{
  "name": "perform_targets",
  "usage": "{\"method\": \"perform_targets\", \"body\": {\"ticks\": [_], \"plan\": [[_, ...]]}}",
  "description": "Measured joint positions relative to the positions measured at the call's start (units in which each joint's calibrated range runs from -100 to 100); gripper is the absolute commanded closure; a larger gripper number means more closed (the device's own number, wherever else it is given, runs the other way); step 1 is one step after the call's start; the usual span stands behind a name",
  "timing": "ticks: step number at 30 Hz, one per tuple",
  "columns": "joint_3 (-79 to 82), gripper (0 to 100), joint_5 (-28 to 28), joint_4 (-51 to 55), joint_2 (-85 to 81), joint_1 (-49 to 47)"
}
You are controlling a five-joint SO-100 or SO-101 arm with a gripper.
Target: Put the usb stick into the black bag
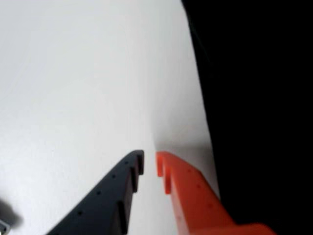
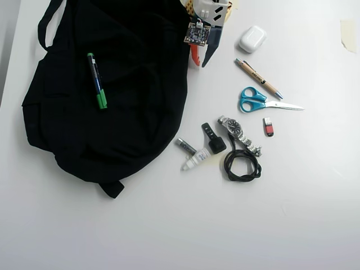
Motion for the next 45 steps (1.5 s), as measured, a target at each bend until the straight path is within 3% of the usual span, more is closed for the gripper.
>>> {"method": "perform_targets", "body": {"ticks": [2,5,15,19,23,31,37,40,45], "plan": [[-1.8,96,0.0,-2.0,0.0,-0.7],[-11.1,95,0.0,-13.3,0.0,-2.2],[-15.7,96,0.6,-17.8,0.1,-7.9],[-19.2,96,1.1,-11.9,0.2,-3.9],[-30.7,97,1.0,1.9,0.2,-1.3],[-40.4,96,-0.2,6.1,5.6,-2.6],[-68.3,96,-0.2,9.9,31.8,-2.9],[-81.6,93,-0.7,7.3,53.3,-10.1],[-84.5,85,-3.1,1.9,72.6,-21.1]]}}
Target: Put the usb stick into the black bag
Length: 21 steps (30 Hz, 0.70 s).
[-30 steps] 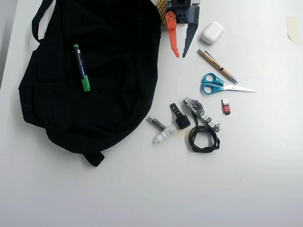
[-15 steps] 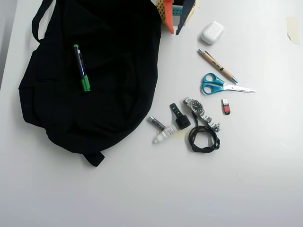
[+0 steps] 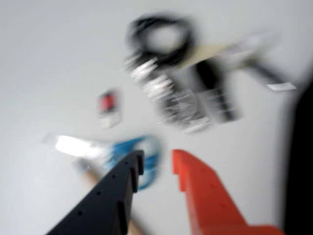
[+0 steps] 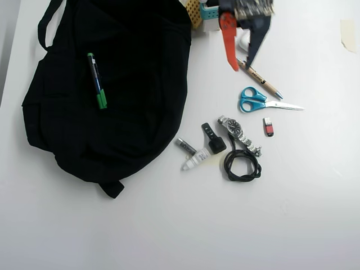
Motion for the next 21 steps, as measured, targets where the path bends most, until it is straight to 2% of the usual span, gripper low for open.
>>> {"method": "perform_targets", "body": {"ticks": [2,8,15,21], "plan": [[0.0,84,-2.1,-1.2,4.5,-4.6],[0.0,83,-7.4,-6.3,11.8,-9.1],[-0.2,75,-8.4,-15.9,19.8,-7.5],[-1.1,75,-8.8,-21.6,30.8,-8.6]]}}
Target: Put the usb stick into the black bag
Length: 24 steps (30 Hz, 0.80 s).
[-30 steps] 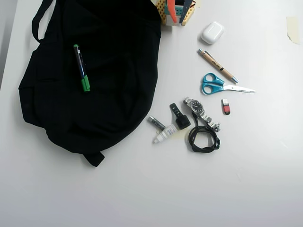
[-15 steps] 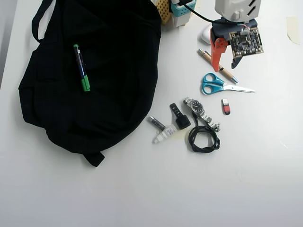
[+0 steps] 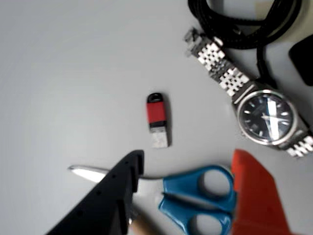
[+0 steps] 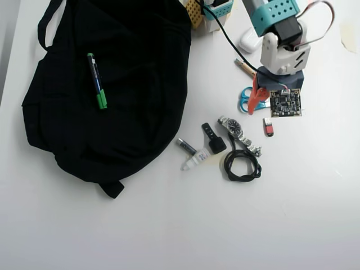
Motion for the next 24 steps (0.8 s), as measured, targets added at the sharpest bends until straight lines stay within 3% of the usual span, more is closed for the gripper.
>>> {"method": "perform_targets", "body": {"ticks": [13,24], "plan": [[-0.2,75,-2.8,-0.6,3.0,-4.2],[-0.4,75,-2.8,-7.9,7.3,-4.1]]}}
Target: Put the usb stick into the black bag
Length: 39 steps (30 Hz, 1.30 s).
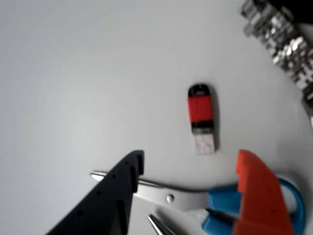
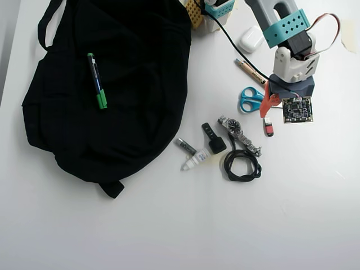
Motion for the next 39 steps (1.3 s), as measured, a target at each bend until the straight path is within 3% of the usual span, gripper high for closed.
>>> {"method": "perform_targets", "body": {"ticks": [26,39], "plan": [[0.0,75,2.1,-10.1,8.9,2.1],[0.0,75,2.7,-10.4,9.5,1.8]]}}
